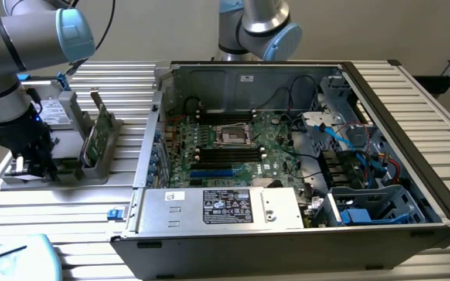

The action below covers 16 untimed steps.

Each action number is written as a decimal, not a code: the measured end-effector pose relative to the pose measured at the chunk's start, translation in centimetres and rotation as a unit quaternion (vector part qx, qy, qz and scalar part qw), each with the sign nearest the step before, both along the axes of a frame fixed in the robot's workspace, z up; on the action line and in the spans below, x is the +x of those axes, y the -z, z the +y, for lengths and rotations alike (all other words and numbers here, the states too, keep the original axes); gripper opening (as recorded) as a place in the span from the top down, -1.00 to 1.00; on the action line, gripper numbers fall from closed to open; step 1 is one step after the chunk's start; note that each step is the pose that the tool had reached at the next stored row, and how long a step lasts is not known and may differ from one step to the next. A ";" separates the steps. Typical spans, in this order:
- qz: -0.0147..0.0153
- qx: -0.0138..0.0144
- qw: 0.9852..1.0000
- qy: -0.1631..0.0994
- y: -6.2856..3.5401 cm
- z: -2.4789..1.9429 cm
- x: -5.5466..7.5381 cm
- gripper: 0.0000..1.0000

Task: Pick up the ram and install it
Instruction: 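Pick up the ram and move it above insertion slot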

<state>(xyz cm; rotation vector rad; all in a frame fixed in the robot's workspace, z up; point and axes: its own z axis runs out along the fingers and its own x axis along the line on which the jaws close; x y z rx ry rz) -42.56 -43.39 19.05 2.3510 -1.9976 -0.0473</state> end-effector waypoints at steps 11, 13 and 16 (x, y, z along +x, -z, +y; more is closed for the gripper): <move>0.000 0.000 1.000 0.000 0.00 0.01 0.0 0.71; 0.000 0.000 1.000 0.000 0.00 0.01 0.0 0.71; 0.000 0.000 1.000 0.000 0.00 0.01 0.0 0.71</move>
